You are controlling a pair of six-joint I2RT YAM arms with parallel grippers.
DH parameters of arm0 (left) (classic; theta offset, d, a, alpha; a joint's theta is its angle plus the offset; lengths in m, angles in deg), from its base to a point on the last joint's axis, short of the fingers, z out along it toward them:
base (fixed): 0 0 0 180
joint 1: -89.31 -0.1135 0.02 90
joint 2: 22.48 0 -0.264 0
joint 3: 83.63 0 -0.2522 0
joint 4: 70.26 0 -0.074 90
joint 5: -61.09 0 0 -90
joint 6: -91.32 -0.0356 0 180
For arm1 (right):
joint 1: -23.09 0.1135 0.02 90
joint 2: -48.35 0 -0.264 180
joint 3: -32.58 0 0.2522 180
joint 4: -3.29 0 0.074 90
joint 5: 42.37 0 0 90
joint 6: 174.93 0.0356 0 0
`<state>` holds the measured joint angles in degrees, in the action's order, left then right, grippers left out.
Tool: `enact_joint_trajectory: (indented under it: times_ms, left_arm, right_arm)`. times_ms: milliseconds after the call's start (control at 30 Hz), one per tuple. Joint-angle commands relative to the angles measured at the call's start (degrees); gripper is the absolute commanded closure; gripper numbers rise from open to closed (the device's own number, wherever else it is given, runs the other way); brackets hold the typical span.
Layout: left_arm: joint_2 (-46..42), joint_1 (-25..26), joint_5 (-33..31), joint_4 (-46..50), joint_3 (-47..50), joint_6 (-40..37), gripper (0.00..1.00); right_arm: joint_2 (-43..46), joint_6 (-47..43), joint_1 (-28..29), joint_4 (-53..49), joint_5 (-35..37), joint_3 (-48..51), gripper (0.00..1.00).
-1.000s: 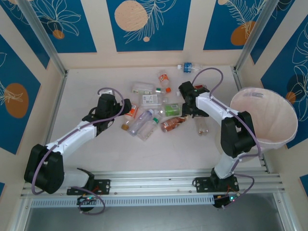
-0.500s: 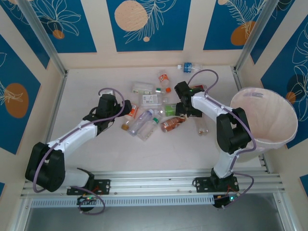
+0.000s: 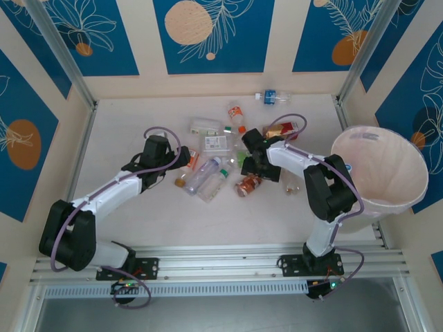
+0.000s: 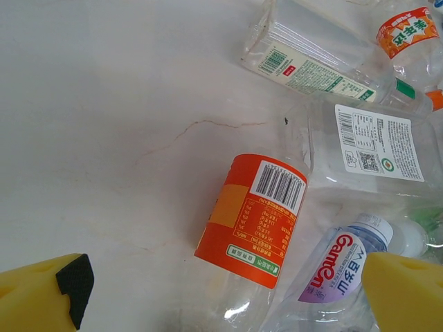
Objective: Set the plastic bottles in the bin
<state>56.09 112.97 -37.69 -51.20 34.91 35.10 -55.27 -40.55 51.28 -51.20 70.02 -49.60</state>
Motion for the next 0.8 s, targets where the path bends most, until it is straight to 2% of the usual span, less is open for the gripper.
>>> enact_joint_trajectory:
  times_ms: [0, 133, 200, 433, 600, 767]
  left_arm:
    - [0.1, -1.0, 0.0, 1.0, -1.5, 0.0, 0.00]
    - [0.6, -1.1, 0.3, 0.9, -1.7, 0.2, 0.00]
    - [0.8, -1.1, 0.6, 1.1, -1.9, 0.2, 0.00]
    - [1.1, -1.2, 0.4, 1.3, -2.0, 0.3, 0.00]
    - [1.5, -1.2, 0.8, 0.9, -2.0, 0.5, 0.00]
    - [1.8, -1.3, 1.4, 0.9, -2.1, 0.8, 0.00]
  right_arm:
    - [0.6, 6.2, 0.2, 3.7, -3.5, 3.9, 0.10]
    - [0.4, 8.9, 0.1, 7.8, -5.5, 6.7, 0.11]
    - [0.1, 9.5, 0.2, 9.0, -5.6, 7.1, 0.15]
    - [3.8, 7.8, 0.3, 12.0, -3.5, 9.0, 0.46]
    - [7.5, 4.4, 1.1, 13.2, -1.7, 9.6, 0.54]
    - [11.1, 2.0, 3.1, 12.8, 2.4, 8.7, 0.67]
